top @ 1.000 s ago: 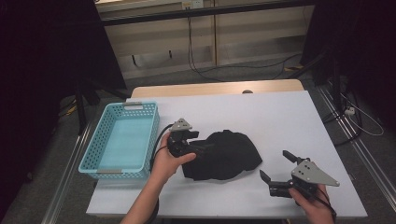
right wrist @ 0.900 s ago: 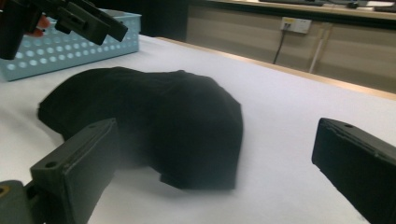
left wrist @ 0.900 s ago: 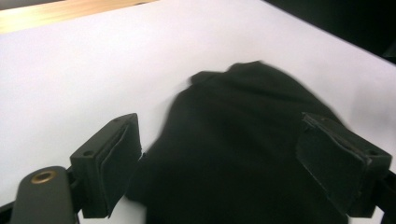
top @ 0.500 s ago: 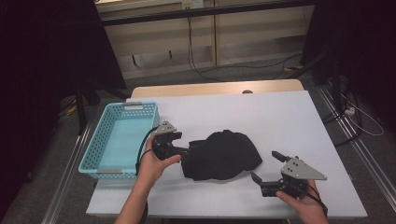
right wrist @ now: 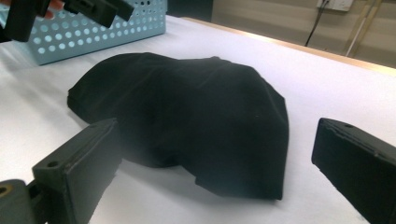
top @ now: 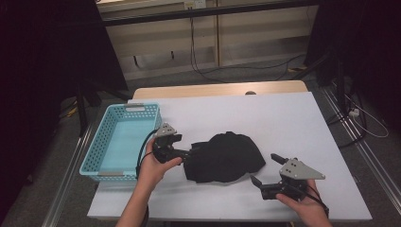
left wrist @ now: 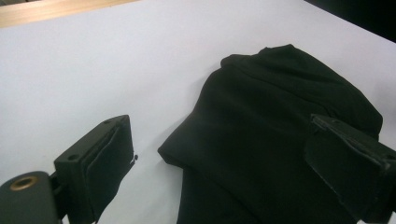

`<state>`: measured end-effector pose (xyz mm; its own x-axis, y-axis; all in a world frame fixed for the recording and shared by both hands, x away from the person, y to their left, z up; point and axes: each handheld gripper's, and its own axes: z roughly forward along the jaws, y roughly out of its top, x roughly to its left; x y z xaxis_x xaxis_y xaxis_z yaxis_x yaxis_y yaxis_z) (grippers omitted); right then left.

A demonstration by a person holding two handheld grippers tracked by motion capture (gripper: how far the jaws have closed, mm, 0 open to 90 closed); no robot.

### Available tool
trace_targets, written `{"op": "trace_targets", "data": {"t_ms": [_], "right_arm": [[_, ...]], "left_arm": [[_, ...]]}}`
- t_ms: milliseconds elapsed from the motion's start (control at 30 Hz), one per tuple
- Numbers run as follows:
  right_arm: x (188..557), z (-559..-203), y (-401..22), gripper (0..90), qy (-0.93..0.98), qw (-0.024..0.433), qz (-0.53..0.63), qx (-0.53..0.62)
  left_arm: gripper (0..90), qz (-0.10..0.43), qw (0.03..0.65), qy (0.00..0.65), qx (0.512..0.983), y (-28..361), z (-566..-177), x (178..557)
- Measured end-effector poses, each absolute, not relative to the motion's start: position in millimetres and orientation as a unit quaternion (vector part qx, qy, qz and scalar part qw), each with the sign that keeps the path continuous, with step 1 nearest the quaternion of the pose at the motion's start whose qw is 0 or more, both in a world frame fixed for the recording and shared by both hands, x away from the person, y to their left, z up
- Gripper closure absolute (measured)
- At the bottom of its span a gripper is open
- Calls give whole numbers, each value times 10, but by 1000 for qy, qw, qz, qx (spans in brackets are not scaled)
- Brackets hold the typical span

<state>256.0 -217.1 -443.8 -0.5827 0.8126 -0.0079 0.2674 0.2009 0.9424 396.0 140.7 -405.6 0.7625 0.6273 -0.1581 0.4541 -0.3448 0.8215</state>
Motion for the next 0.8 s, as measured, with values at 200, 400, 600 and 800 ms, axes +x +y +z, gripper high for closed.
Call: {"op": "trace_targets", "data": {"t_ms": [200, 400, 600, 800], "right_arm": [[2593, -4390, -2121, 15, 730, 266, 510, 368], [2669, -4393, -2067, 18, 737, 261, 505, 366], [2727, -4395, -2000, 28, 742, 257, 502, 363], [2754, -4384, -1922, 87, 751, 254, 498, 351]], "left_arm": [[77, 98, 466, 334, 813, 1415, -4053, 3963], [75, 104, 467, 333, 812, 1426, -4038, 3965], [72, 106, 471, 336, 809, 1422, -4038, 3972], [69, 107, 469, 335, 810, 1413, -4057, 3963]]}}
